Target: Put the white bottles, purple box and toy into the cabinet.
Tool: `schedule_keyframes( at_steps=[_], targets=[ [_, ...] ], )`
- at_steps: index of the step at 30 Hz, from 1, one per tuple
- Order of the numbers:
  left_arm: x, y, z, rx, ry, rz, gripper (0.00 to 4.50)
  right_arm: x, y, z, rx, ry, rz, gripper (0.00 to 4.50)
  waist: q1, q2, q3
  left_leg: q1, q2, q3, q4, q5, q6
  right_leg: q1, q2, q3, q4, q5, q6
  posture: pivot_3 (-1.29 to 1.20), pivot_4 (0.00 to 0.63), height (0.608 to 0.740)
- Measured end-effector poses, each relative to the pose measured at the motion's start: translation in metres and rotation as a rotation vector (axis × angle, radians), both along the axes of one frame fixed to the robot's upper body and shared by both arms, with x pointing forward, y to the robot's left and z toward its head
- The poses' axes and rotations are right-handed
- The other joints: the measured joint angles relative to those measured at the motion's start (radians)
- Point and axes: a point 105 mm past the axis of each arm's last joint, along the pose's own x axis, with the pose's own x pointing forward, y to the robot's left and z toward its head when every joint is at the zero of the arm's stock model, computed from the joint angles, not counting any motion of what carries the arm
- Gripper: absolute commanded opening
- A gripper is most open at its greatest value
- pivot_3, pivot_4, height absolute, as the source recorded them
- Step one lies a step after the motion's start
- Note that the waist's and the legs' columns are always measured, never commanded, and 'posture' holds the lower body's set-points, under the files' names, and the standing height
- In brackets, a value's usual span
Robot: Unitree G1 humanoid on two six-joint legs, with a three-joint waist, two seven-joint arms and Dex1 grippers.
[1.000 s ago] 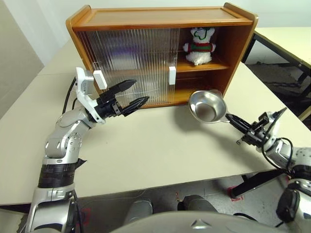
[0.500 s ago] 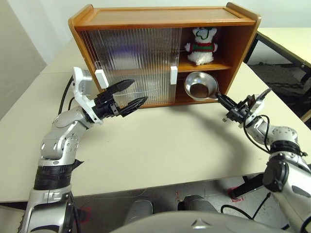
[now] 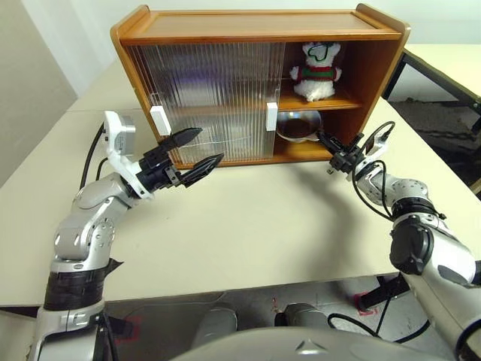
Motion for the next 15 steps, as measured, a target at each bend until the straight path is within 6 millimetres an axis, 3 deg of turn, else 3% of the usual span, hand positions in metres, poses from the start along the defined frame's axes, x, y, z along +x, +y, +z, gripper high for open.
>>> schedule_keyframes(
  at_steps=[15],
  targets=[
    [-0.003, 0.001, 0.002, 0.01, 0.007, 0.017, 4.5, 0.028, 0.007, 0.003, -0.058, 0.09, -0.167, 0.04, 0.013, 0.0, 0.0, -0.001, 0.003, -0.002, -0.001, 0.0, -0.001, -0.004, 0.001, -0.001, 0.001, 0.002, -0.004, 0.11, 0.0, 0.74]
  ],
)
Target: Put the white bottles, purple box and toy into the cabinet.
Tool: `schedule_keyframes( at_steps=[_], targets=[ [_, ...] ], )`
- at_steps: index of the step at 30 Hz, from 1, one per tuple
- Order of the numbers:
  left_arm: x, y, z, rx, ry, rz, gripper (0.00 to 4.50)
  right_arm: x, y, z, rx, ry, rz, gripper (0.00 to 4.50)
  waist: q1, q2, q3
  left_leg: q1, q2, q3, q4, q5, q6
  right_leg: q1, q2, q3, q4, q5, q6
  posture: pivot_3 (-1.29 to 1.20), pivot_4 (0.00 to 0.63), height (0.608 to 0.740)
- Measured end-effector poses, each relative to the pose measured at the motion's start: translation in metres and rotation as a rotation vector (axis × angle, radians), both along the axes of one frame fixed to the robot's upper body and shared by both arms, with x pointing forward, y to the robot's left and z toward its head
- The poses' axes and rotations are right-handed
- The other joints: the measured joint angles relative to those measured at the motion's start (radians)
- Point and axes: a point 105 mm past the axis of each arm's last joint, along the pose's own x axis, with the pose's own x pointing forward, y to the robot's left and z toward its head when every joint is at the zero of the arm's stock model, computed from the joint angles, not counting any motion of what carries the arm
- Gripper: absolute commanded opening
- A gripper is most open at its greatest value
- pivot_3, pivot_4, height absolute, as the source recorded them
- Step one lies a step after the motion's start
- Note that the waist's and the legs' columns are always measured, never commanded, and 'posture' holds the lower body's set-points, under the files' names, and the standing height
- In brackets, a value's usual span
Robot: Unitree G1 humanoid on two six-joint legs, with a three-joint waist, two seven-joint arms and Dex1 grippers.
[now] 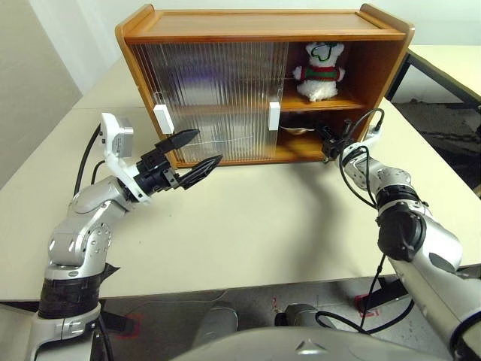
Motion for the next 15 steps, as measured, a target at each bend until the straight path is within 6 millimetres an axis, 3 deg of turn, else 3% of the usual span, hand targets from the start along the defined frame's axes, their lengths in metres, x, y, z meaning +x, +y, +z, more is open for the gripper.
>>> schedule_keyframes(
  at_steps=[4, 15],
  targets=[
    [0.001, 0.0, 0.004, 0.004, -0.009, -0.002, 4.5, 0.001, 0.001, -0.007, -0.014, 0.029, -0.021, 0.04, 0.003, 0.0, 0.0, -0.001, 0.0, -0.001, -0.001, 0.0, -0.001, -0.001, 0.0, 0.0, 0.0, 0.0, 0.0, 0.11, 0.0, 0.74],
    [0.0, 0.001, 0.006, 0.004, -0.004, -0.009, 4.5, -0.006, -0.019, -0.036, -0.065, 0.103, -0.118, 0.04, 0.004, 0.0, 0.0, -0.001, 0.0, -0.005, -0.001, -0.001, -0.001, -0.002, 0.0, 0.0, 0.0, 0.001, 0.002, 0.09, 0.0, 0.74]
  ],
)
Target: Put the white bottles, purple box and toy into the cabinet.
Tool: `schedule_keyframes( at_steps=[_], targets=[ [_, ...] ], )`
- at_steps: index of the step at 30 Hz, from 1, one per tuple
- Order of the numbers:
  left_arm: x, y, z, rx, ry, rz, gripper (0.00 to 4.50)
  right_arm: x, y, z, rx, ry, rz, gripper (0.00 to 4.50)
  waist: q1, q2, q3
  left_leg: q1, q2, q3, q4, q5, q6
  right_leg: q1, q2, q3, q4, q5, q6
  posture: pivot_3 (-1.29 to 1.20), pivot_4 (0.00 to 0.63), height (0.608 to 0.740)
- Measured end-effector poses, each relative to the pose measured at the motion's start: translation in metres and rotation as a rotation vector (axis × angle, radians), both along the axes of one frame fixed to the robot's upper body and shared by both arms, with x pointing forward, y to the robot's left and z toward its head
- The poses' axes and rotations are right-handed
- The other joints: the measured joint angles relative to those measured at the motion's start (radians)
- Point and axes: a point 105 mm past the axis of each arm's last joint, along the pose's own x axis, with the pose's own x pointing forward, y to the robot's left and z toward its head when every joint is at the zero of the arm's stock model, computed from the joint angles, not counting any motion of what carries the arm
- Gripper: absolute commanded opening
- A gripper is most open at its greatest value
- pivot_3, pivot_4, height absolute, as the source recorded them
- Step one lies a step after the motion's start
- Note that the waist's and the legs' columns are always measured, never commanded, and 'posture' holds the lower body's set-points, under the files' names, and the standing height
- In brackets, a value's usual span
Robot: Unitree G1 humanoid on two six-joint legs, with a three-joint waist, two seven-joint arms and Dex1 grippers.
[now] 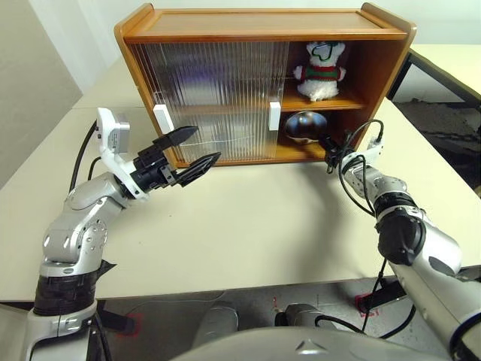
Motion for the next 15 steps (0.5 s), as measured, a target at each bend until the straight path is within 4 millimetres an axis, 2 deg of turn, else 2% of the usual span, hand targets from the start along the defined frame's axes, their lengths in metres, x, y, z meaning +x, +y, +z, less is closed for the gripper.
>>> schedule_keyframes(
  at_steps=[5, 6, 8, 11, 15],
  targets=[
    [0.0, 0.0, 0.003, 0.01, -0.008, -0.003, 4.5, -0.004, -0.014, -0.007, -0.022, 0.004, -0.048, 0.04, -0.001, 0.0, 0.0, 0.001, 0.0, -0.002, 0.001, 0.0, 0.0, 0.002, 0.0, 0.0, 0.0, -0.001, -0.001, 0.09, 0.0, 0.74],
    [0.0, 0.0, 0.003, 0.01, -0.01, -0.004, 4.5, -0.004, -0.015, -0.008, -0.021, 0.002, -0.049, 0.24, -0.001, 0.0, 0.0, 0.001, 0.0, -0.002, 0.001, 0.0, 0.0, 0.002, 0.0, 0.0, 0.0, -0.001, -0.001, 0.09, 0.0, 0.74],
    [0.001, 0.0, 0.005, 0.014, -0.015, -0.008, 4.5, -0.006, -0.019, -0.013, -0.05, 0.016, -0.061, 0.76, -0.001, -0.001, -0.001, 0.001, 0.0, -0.004, 0.002, 0.0, 0.0, 0.003, 0.0, 0.0, 0.0, -0.001, -0.001, 0.09, 0.0, 0.74],
    [0.0, 0.0, 0.005, 0.018, -0.014, -0.011, 4.5, -0.014, -0.026, -0.028, -0.071, 0.044, -0.075, 1.81, -0.002, -0.001, -0.001, 0.001, 0.001, -0.005, 0.002, 0.0, 0.0, 0.003, -0.001, 0.0, 0.0, -0.001, -0.001, 0.09, 0.0, 0.74],
    [0.001, 0.001, 0.005, 0.017, -0.014, -0.013, 4.5, -0.013, -0.027, -0.022, -0.071, 0.01, -0.071, 3.18, -0.005, -0.004, -0.003, 0.002, 0.0, -0.005, 0.002, 0.0, 0.0, 0.005, -0.001, 0.0, 0.0, -0.002, 0.0, 0.08, 0.0, 0.74]
  ],
)
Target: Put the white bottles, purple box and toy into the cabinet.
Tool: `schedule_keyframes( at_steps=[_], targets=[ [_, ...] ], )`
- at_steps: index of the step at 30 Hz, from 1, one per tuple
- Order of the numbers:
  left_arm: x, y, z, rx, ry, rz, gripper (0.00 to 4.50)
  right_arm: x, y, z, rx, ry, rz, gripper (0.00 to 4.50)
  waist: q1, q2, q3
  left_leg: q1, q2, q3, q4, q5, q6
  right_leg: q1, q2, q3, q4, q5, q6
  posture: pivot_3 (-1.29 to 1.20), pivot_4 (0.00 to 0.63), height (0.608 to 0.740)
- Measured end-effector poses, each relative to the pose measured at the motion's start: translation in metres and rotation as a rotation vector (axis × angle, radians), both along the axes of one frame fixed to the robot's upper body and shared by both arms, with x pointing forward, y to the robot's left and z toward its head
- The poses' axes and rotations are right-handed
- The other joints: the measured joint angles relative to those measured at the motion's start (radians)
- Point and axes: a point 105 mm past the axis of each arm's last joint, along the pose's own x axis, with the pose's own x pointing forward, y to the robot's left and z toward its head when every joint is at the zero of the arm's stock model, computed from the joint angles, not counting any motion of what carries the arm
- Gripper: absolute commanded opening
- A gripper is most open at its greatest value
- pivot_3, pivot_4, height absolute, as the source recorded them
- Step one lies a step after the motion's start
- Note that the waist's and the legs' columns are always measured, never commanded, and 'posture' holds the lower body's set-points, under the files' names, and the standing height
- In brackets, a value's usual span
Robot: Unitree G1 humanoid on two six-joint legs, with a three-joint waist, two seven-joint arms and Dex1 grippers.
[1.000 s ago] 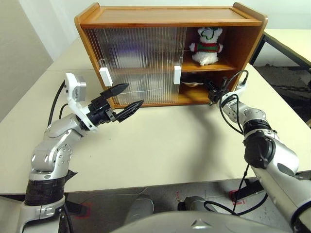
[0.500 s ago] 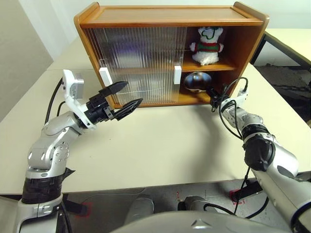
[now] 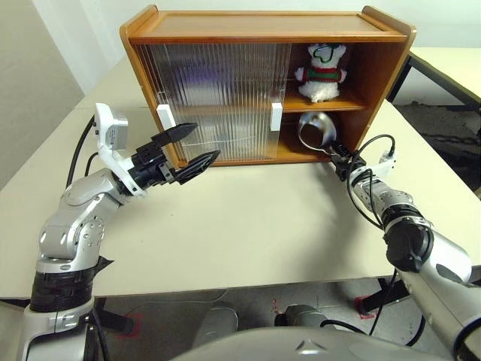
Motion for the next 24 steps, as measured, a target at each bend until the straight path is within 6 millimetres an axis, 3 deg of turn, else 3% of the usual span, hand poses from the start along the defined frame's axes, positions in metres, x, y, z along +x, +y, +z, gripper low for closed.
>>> schedule_keyframes(
  at_steps=[4, 11, 19, 24],
  targets=[
    [0.002, 0.001, -0.002, -0.006, 0.008, 0.0, 4.5, 0.0, 0.0, 0.005, 0.005, -0.038, 0.012, 4.46, 0.0, -0.002, -0.001, 0.002, 0.0, -0.001, 0.001, 0.0, 0.0, 0.003, -0.001, 0.0, 0.0, -0.001, 0.002, 0.07, 0.0, 0.74],
    [0.002, -0.004, -0.003, -0.019, 0.003, -0.016, 4.5, -0.004, -0.004, 0.005, 0.003, -0.054, 0.034, 4.46, -0.001, -0.002, -0.001, 0.001, 0.001, -0.003, 0.001, 0.0, 0.0, 0.002, -0.003, 0.0, 0.0, -0.003, 0.005, 0.06, 0.0, 0.74],
    [0.004, -0.006, -0.003, -0.027, -0.002, -0.025, 4.5, -0.011, -0.008, 0.008, 0.003, -0.101, 0.088, 4.46, -0.003, -0.002, -0.001, -0.001, -0.001, 0.0, 0.0, -0.001, -0.002, 0.0, -0.002, 0.0, -0.001, -0.002, -0.002, 0.05, 0.0, 0.74],
    [0.005, -0.006, -0.003, -0.029, 0.001, -0.028, 4.5, -0.03, -0.003, 0.001, -0.279, -0.195, 0.293, 4.46, -0.008, -0.002, -0.001, -0.002, -0.003, 0.008, 0.0, -0.002, -0.002, 0.0, 0.0, 0.0, -0.002, 0.0, 0.002, 0.03, 0.0, 0.74]
  ],
)
